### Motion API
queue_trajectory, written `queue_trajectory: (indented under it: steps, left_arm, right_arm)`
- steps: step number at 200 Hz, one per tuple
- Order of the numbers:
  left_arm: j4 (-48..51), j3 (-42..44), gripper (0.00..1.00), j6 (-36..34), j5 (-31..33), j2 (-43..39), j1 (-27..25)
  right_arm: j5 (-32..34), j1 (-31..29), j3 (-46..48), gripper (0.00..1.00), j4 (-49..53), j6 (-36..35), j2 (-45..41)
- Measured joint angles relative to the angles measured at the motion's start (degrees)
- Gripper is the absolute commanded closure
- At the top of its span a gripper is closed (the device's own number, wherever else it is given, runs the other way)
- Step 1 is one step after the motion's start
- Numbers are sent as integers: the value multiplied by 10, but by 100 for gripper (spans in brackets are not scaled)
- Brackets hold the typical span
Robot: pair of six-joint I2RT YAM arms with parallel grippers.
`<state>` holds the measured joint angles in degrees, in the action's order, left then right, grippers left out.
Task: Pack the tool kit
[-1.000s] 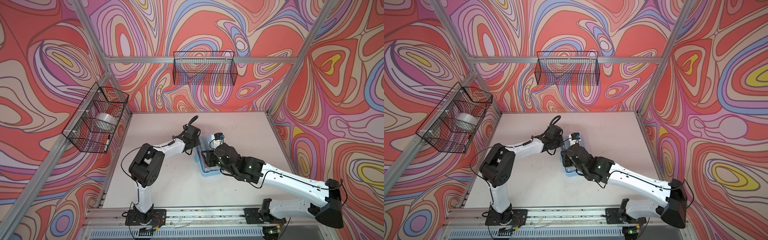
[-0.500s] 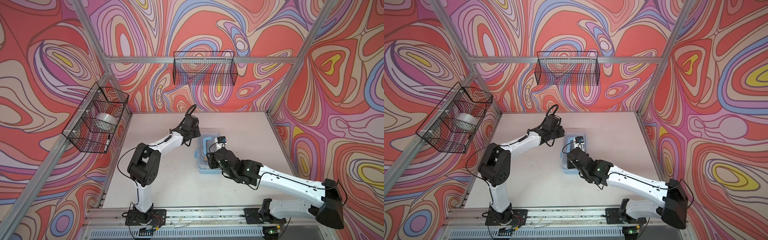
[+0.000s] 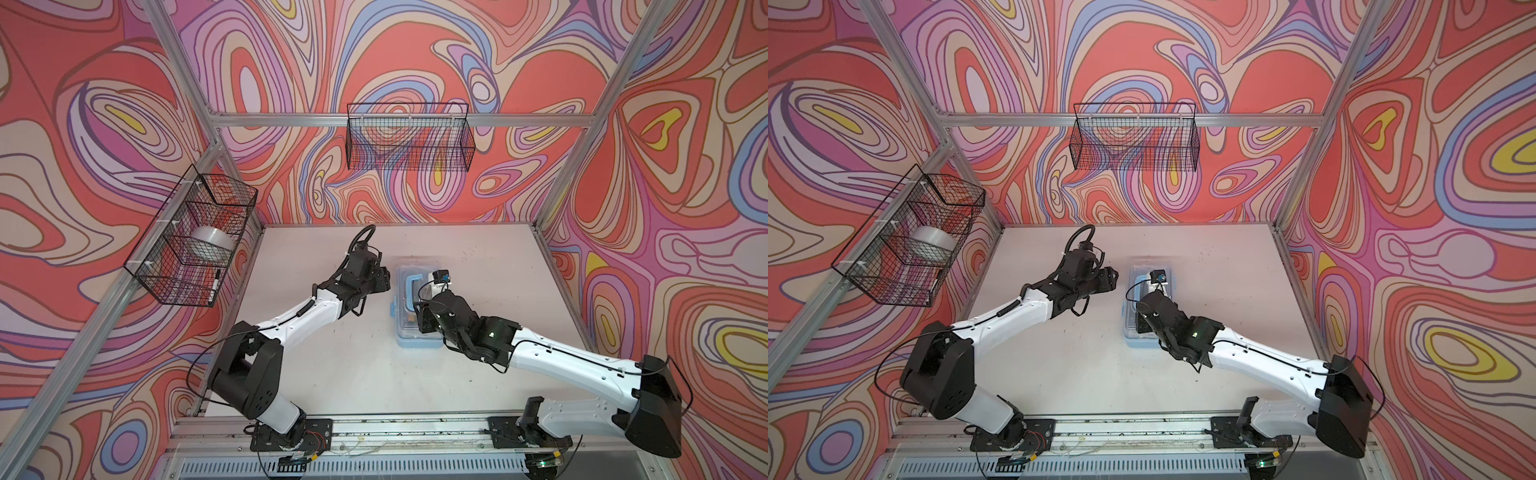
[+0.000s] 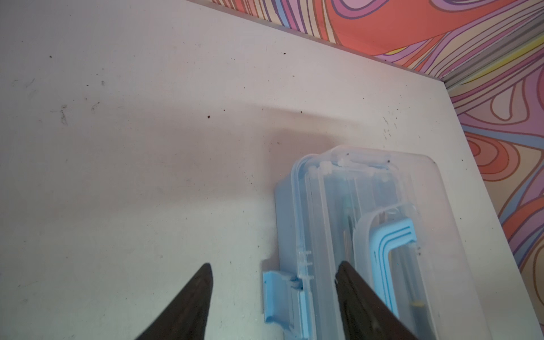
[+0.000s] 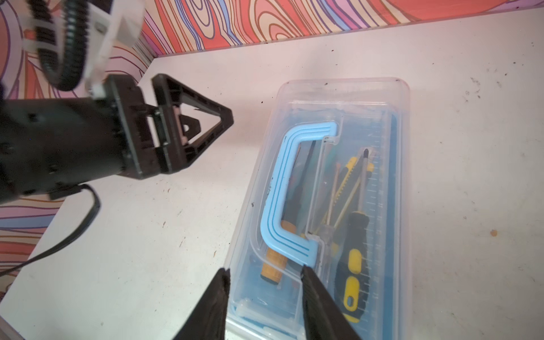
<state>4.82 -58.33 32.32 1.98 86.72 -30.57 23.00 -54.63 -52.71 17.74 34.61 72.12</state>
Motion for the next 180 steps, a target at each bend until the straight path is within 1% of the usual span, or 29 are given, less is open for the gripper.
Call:
queue_trajectory:
  steps: [14,35,54,67,82,95,138,155,180]
  left_arm:
    - [-21,39,34,-11,-1,-26,-3]
    - [-54,118,36,-21,-3,-67,-16]
    - [-68,171,37,-22,-6,-87,-30]
    - [-73,192,37,-21,-10,-94,-39]
    - [-82,204,38,-21,-14,-101,-50]
    - [-90,210,38,-21,-16,-105,-59]
    - [-118,222,39,-10,-29,-97,-94]
    - [-125,220,40,-5,-30,-80,-111]
    - [-148,214,41,2,-33,-57,-122]
  right_arm:
    - [-9,17,0,62,7,5,0]
    - [-39,66,6,64,7,10,-12]
    - [-58,90,16,62,9,7,-35]
    - [-67,93,16,57,9,3,-42]
    - [-75,98,16,52,12,-2,-45]
    - [-82,105,24,50,9,-5,-47]
    - [-113,152,93,52,-2,-5,-82]
    - [-127,167,100,53,-5,-6,-85]
    - [-144,177,100,53,-16,-9,-85]
